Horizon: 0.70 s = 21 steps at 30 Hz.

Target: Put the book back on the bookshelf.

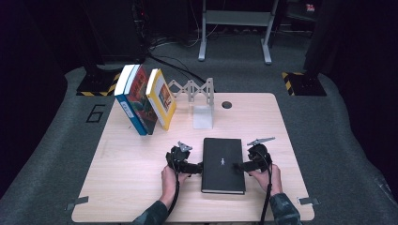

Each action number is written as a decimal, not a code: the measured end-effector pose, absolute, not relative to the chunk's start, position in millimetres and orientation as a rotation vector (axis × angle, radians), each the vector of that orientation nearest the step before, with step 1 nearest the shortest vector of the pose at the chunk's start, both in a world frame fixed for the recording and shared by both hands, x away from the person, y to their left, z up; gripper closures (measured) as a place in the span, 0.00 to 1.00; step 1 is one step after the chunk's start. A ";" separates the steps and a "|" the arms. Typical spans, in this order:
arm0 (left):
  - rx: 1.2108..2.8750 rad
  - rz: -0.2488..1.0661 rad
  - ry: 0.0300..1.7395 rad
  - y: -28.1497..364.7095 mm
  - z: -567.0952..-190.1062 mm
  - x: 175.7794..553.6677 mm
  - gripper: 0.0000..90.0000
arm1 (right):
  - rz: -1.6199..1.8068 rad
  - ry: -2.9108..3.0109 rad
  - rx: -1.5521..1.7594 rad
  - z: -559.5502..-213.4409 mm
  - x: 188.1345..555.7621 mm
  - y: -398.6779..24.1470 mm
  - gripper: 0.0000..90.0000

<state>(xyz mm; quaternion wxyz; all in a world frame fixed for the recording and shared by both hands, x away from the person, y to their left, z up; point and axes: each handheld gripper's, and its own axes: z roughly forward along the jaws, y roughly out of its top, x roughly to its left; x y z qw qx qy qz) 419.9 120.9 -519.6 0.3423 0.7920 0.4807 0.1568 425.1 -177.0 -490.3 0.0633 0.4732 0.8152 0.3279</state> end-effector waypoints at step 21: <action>2.060 0.385 1.249 97.7 -520.0 435.0 0.01 | 0.960 2.423 1.475 -487.8 436.7 -199.7 0.14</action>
